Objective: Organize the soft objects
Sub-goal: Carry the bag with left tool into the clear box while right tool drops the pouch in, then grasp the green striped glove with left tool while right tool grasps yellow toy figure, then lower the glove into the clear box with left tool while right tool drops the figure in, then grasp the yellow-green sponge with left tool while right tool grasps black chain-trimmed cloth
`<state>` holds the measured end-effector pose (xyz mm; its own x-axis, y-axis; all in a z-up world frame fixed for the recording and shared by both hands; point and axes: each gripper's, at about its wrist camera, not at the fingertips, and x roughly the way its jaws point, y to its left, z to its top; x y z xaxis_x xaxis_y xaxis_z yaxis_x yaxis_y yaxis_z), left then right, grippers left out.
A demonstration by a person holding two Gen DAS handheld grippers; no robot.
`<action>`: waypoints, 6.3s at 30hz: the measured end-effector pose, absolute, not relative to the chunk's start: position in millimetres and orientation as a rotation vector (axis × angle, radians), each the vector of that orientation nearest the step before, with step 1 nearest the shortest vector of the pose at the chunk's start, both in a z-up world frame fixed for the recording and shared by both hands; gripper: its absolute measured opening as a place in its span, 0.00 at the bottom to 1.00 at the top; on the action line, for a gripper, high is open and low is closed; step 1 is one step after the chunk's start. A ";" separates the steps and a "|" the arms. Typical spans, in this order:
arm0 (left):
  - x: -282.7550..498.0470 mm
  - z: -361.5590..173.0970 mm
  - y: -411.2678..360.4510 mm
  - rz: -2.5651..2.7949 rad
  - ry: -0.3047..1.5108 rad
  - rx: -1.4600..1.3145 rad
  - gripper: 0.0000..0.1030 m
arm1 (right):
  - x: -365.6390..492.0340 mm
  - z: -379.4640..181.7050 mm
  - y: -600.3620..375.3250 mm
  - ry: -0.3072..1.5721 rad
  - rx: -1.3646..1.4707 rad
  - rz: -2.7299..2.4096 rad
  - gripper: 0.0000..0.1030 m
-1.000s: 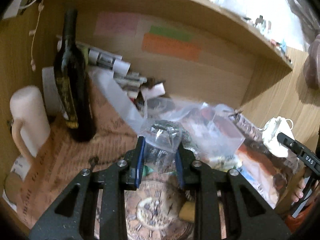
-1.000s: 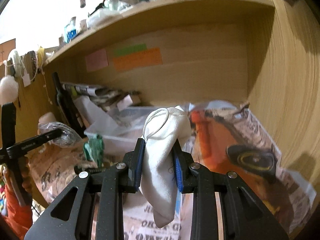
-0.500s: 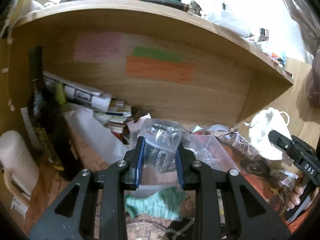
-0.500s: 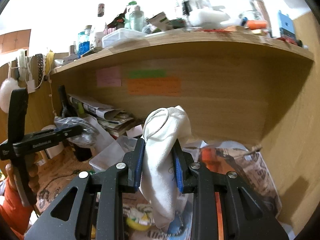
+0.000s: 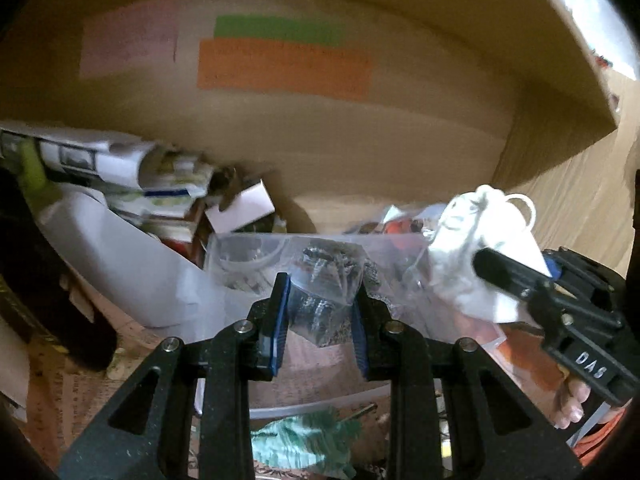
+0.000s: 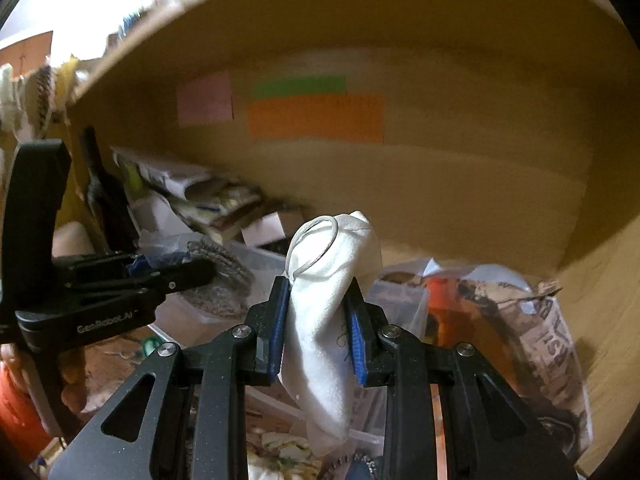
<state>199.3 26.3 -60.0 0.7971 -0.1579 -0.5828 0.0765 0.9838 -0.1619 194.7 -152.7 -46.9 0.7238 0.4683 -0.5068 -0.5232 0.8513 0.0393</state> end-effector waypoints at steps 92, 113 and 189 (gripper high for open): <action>103.8 -135.0 53.6 -0.093 0.754 -0.106 0.23 | 142.2 -117.8 -163.6 0.700 -0.064 0.645 0.09; 107.7 -49.3 49.6 -0.103 0.508 -0.095 0.22 | 141.4 -36.9 -184.0 0.418 0.008 0.611 0.09; 61.0 -115.2 51.4 -0.022 0.760 -0.128 0.99 | 105.6 -143.4 -136.5 0.800 -0.093 0.719 0.66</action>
<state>61.0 51.4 -115.2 0.7252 -0.0662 -0.6853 -0.0264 0.9920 -0.1237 105.6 -136.5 -143.4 0.4755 0.5539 -0.6835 -0.6211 0.7616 0.1851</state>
